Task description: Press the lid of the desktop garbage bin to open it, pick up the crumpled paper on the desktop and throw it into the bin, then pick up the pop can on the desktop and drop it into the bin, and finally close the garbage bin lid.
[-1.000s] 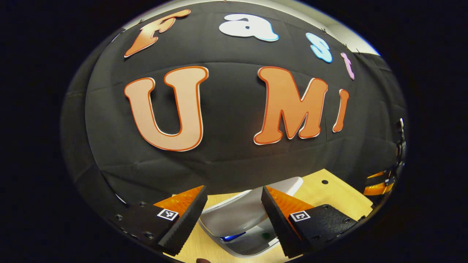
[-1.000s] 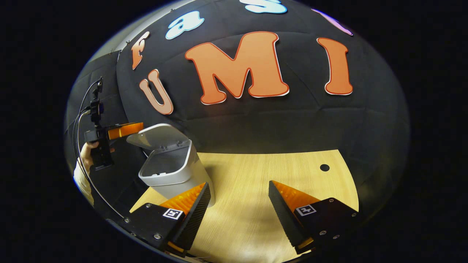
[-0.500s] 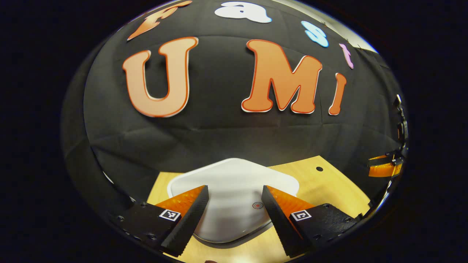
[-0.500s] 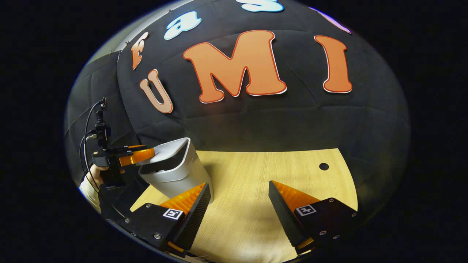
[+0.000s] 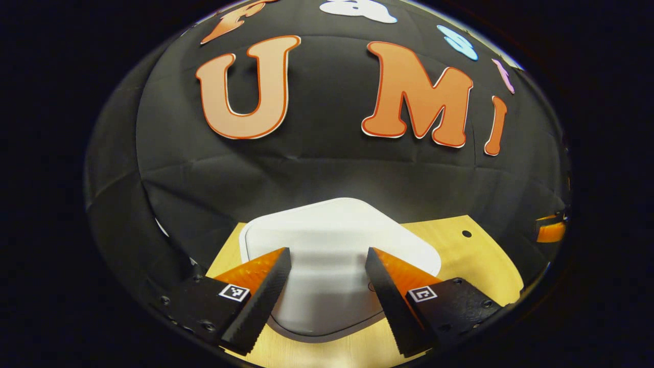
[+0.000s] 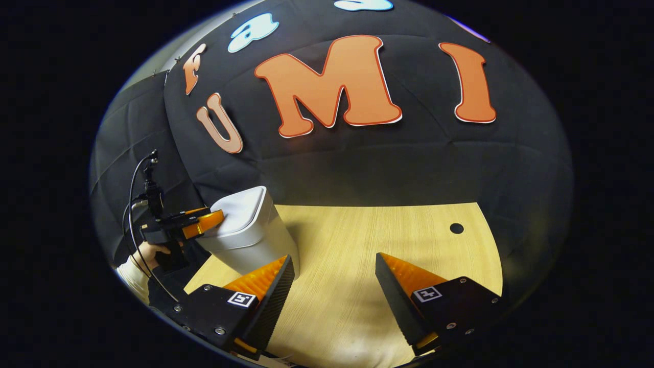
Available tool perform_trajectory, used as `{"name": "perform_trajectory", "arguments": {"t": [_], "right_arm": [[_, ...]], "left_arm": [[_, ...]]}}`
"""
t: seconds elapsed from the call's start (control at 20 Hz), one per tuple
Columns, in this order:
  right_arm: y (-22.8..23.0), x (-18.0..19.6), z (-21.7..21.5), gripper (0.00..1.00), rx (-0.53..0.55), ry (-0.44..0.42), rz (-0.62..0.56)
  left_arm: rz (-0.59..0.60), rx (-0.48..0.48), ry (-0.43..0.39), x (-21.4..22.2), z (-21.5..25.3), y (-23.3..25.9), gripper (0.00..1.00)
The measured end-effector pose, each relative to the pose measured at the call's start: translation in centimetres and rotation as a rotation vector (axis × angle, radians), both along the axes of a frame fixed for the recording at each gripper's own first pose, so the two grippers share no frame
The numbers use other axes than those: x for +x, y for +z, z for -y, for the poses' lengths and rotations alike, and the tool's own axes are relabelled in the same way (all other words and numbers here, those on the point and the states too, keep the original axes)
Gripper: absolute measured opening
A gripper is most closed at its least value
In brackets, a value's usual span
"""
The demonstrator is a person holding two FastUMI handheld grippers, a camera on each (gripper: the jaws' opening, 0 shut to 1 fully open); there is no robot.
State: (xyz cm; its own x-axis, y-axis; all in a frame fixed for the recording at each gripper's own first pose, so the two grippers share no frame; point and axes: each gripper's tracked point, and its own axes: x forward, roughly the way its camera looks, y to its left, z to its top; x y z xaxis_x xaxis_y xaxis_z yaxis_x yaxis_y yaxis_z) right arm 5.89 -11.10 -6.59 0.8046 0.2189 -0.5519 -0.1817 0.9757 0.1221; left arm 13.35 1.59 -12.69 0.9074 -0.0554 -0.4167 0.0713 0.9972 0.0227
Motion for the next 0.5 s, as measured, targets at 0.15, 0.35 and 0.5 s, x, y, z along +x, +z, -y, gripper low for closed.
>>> {"name": "perform_trajectory", "arguments": {"t": [0.15,0.35,0.5], "right_arm": [[0.2,-0.1,-0.4,0.96,0.026,0.01,-0.006],[0.1,-0.1,-0.5,0.96,0.022,0.016,-0.005],[0.1,0.1,-0.7,0.96,0.026,0.012,0.003]], "left_arm": [[0.046,-0.004,0.0,-0.1,0.4,-0.1,0.97],[0.072,-0.027,0.008,0.3,0.3,0.7,0.96],[0.078,-0.024,0.005,0.4,0.5,0.8,0.94]]}}
